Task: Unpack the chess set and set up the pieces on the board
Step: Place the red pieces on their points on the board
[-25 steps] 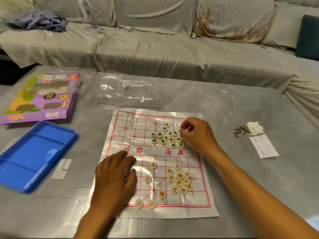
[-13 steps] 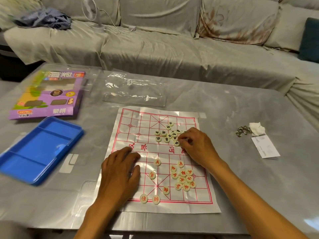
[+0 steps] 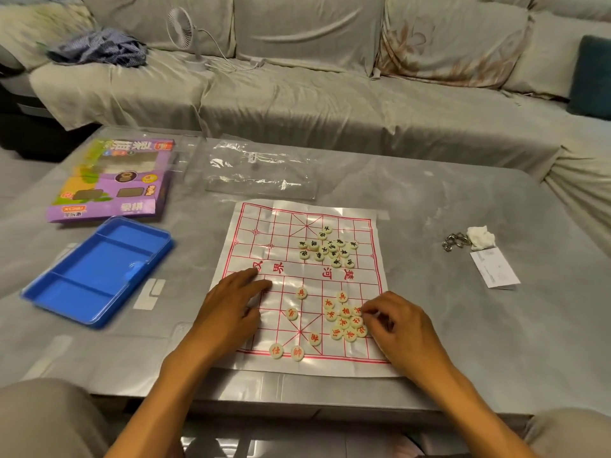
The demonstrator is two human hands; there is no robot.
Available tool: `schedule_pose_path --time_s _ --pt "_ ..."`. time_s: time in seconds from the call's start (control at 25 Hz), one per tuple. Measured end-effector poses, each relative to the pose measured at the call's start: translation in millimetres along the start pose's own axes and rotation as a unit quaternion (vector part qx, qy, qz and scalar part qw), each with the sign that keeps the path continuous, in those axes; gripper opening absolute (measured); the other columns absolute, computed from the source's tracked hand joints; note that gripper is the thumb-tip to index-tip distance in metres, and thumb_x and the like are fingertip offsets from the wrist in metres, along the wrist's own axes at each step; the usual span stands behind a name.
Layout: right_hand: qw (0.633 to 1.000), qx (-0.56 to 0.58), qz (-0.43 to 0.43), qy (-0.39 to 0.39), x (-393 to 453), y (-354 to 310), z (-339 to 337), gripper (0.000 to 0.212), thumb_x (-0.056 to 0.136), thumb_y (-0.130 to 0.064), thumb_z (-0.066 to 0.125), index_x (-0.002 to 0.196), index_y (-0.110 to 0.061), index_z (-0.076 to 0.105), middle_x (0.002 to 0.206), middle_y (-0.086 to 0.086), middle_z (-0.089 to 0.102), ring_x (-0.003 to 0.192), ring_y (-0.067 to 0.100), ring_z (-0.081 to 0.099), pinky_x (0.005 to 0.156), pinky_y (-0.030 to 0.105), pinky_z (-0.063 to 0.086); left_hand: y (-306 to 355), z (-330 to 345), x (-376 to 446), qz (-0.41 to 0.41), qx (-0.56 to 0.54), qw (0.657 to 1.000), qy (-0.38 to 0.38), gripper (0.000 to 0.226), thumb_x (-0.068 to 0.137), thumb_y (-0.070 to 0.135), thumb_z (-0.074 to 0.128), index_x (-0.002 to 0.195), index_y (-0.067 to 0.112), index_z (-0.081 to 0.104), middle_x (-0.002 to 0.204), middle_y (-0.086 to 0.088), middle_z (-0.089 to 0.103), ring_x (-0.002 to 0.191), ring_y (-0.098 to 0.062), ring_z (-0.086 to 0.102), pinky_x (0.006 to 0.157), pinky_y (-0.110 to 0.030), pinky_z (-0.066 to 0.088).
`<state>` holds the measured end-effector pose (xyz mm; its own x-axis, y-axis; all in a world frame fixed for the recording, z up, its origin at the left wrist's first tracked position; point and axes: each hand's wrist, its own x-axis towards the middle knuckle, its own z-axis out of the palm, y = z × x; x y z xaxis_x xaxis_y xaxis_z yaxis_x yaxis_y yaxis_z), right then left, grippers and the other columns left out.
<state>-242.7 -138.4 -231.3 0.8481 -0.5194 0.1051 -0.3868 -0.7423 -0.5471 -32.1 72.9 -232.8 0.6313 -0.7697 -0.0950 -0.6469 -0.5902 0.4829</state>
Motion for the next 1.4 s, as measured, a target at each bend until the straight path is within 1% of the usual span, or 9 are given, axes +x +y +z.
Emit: schedule_pose_path --time_s 0.24,0.4,0.56,0.76,0.84,0.96,1.04,1.24,1.4 --pt "0.999 -0.019 0.001 -0.038 -7.1 -10.1 -6.7 0.022 0.092 -0.037 0.06 0.11 -0.026 0.065 0.114 -0.013 0.062 0.099 0.005 0.058 0.086 0.018 0.05 13.3 -8.1 -2.0 0.009 0.038 0.999 0.01 0.041 0.094 0.038 0.051 0.135 0.035 0.045 0.154 0.009 0.028 0.14 -0.017 0.027 0.112 -0.037 0.028" --pt "0.998 -0.028 0.007 -0.049 -5.2 -15.3 -9.2 0.025 0.092 -0.039 0.059 0.114 -0.027 0.061 0.121 -0.012 0.059 0.101 0.003 0.054 0.086 0.017 0.048 23.8 -20.3 -21.1 0.004 0.08 0.997 0.023 0.041 0.094 0.041 0.052 0.134 0.037 0.046 0.151 0.011 0.033 0.138 -0.017 0.032 0.11 -0.038 0.033" --pt "0.999 -0.008 0.013 -0.035 -1.5 -19.5 -18.1 0.023 0.091 -0.036 0.061 0.113 -0.029 0.062 0.122 -0.011 0.06 0.095 0.003 0.055 0.082 0.017 0.048 27.9 -37.2 -35.7 -0.024 0.033 0.999 0.01 0.039 0.094 0.036 0.053 0.132 0.037 0.048 0.146 0.011 0.041 0.13 -0.017 0.043 0.104 -0.036 0.039" --pt "0.997 0.044 0.065 -0.02 10.1 -15.9 -38.5 0.016 0.093 -0.029 0.06 0.108 -0.027 0.062 0.118 -0.012 0.061 0.091 0.005 0.057 0.071 0.013 0.049 21.0 -34.3 -14.8 -0.007 -0.029 1.0 0.009 0.031 0.092 0.036 0.055 0.123 0.035 0.056 0.138 0.008 0.051 0.121 -0.017 0.053 0.098 -0.035 0.046" --pt "0.997 0.046 0.066 -0.017 9.5 -17.5 -40.0 0.015 0.09 -0.031 0.063 0.106 -0.03 0.062 0.114 -0.014 0.062 0.088 0.005 0.06 0.07 0.012 0.048 17.9 -28.9 -7.5 -0.002 -0.02 1.0 0.012 0.031 0.092 0.038 0.057 0.122 0.033 0.057 0.134 0.008 0.055 0.115 -0.016 0.056 0.094 -0.032 0.047" --pt "0.995 -0.004 0.001 -0.096 2.0 -23.6 -23.5 0.027 0.087 -0.04 0.065 0.112 -0.032 0.063 0.114 -0.018 0.058 0.098 0.004 0.058 0.083 0.012 0.045 14.0 -19.8 -0.5 0.011 0.009 1.0 0.015 0.029 0.089 0.037 0.06 0.117 0.032 0.062 0.129 0.008 0.056 0.11 -0.014 0.055 0.09 -0.031 0.048" --pt "0.99 -0.041 -0.03 -0.131 -2.4 -24.0 -14.0 0.029 0.087 -0.044 0.063 0.114 -0.032 0.064 0.116 -0.018 0.057 0.104 0.005 0.056 0.087 0.012 0.044 11.6 -15.3 2.1 0.026 0.018 0.999 0.01 0.026 0.088 0.037 0.062 0.114 0.033 0.063 0.127 0.009 0.054 0.108 -0.012 0.051 0.087 -0.026 0.045" --pt "0.998 -0.005 0.015 -0.059 -0.5 -16.6 -5.8 0.023 0.087 -0.041 0.064 0.107 -0.029 0.062 0.111 -0.015 0.059 0.097 0.005 0.057 0.086 0.017 0.05 6.2 -11.8 3.2 0.029 0.018 0.999 0.012 0.025 0.088 0.037 0.062 0.112 0.035 0.064 0.126 0.01 0.053 0.107 -0.009 0.049 0.085 -0.022 0.043" --pt "0.999 -0.015 0.039 -0.02 10.7 -18.4 9.3 0.035 0.085 -0.047 0.065 0.114 -0.029 0.059 0.118 -0.013 0.057 0.102 0.006 0.054 0.086 0.019 0.047 6.0 -13.5 4.7 0.027 0.013 1.0 0.003 0.027 0.087 0.038 0.063 0.113 0.033 0.063 0.127 0.01 0.053 0.109 -0.011 0.05 0.087 -0.025 0.045"
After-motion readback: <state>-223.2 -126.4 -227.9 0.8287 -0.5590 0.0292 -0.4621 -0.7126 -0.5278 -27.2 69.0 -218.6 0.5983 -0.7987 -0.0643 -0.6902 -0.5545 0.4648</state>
